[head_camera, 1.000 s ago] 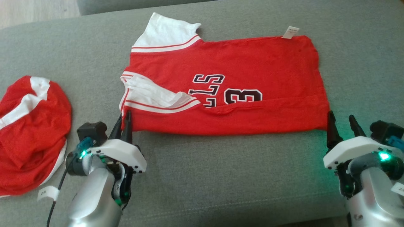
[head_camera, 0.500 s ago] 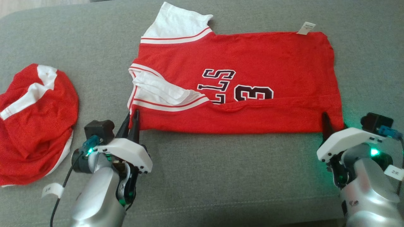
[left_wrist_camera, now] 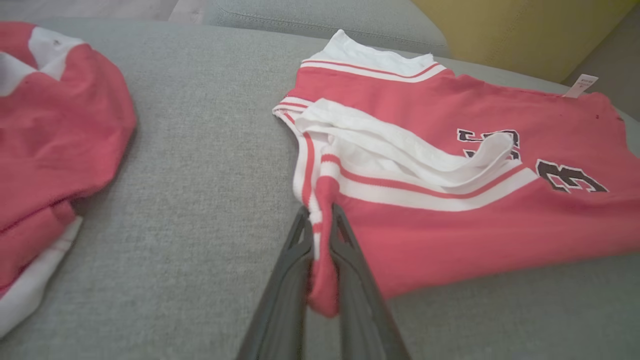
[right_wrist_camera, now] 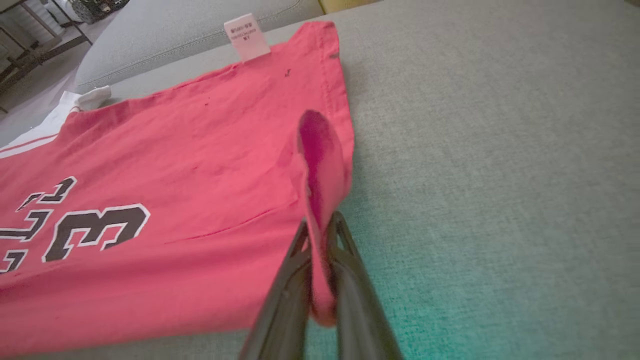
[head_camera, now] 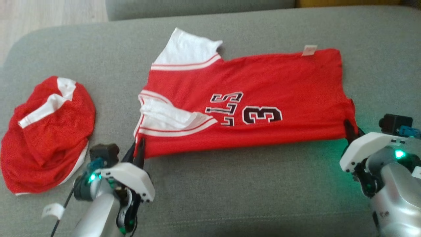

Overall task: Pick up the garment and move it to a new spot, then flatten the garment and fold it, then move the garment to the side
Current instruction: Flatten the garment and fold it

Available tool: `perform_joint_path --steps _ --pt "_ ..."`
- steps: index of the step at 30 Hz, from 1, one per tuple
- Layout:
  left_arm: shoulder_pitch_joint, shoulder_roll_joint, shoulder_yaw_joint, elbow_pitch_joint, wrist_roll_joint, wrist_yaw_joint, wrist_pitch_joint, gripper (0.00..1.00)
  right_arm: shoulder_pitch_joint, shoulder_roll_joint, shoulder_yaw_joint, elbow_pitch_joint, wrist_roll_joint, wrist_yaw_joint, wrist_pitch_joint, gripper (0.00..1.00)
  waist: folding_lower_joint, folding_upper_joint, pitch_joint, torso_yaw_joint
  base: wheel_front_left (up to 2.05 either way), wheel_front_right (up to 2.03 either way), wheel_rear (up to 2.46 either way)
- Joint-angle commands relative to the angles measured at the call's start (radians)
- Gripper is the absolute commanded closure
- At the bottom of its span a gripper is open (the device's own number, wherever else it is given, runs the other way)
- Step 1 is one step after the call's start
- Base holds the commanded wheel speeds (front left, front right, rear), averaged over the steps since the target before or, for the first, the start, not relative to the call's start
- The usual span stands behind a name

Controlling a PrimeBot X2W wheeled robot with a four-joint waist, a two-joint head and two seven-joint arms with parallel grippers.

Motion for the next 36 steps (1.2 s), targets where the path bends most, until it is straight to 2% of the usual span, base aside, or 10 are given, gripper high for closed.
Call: perform_joint_path --steps 1,12,18,19,20,21,25,31,36 --pt "-0.008 0.038 0.036 -0.036 -0.009 0.007 0.001 1.00 0.015 -0.038 0.029 -0.041 0.017 0.007 0.024 1.00 0.0000 0.0000 -0.028 0.003 0.00 0.00 0.00" --pt "0.106 0.073 0.017 -0.113 -0.024 0.016 0.067 1.00 0.150 -0.131 0.078 -0.172 0.094 0.007 0.211 1.00 0.0000 0.0000 -0.110 0.007 0.00 0.00 0.00" --pt "0.155 0.079 0.006 -0.147 -0.035 0.022 0.094 1.00 0.223 -0.139 0.059 -0.251 0.118 0.007 0.269 1.00 0.0000 0.0000 -0.126 -0.002 0.00 0.00 0.00" --pt "0.159 0.079 0.006 -0.150 -0.037 0.024 0.096 0.93 0.229 -0.137 0.055 -0.262 0.119 0.007 0.272 0.71 0.0000 0.0000 -0.128 -0.004 0.00 0.00 0.00" --pt "0.161 0.080 0.007 -0.154 -0.037 0.028 0.096 0.22 0.234 -0.134 0.051 -0.273 0.118 0.007 0.272 0.12 0.0000 0.0000 -0.129 -0.006 0.00 0.00 0.00" --pt "0.163 0.079 0.008 -0.157 -0.037 0.033 0.095 0.00 0.240 -0.129 0.044 -0.280 0.120 0.007 0.274 0.00 0.0000 0.0000 -0.131 -0.007 0.00 0.00 0.00" --pt "0.162 0.080 0.016 -0.174 -0.036 0.050 0.076 0.00 0.253 -0.114 0.012 -0.315 0.107 0.007 0.259 0.00 0.0000 0.0000 -0.137 -0.014 0.00 0.00 0.00" --pt "0.156 0.065 0.054 -0.235 -0.049 0.073 -0.012 0.00 0.265 -0.078 -0.032 -0.413 0.079 0.007 0.160 0.00 0.0000 0.0000 -0.132 -0.023 0.00 0.00 0.00" --pt "0.138 0.045 0.081 -0.276 -0.064 0.061 -0.079 0.00 0.269 -0.062 -0.016 -0.498 0.097 0.007 0.049 0.00 0.0000 0.0000 -0.108 -0.036 0.00 0.00 0.00"
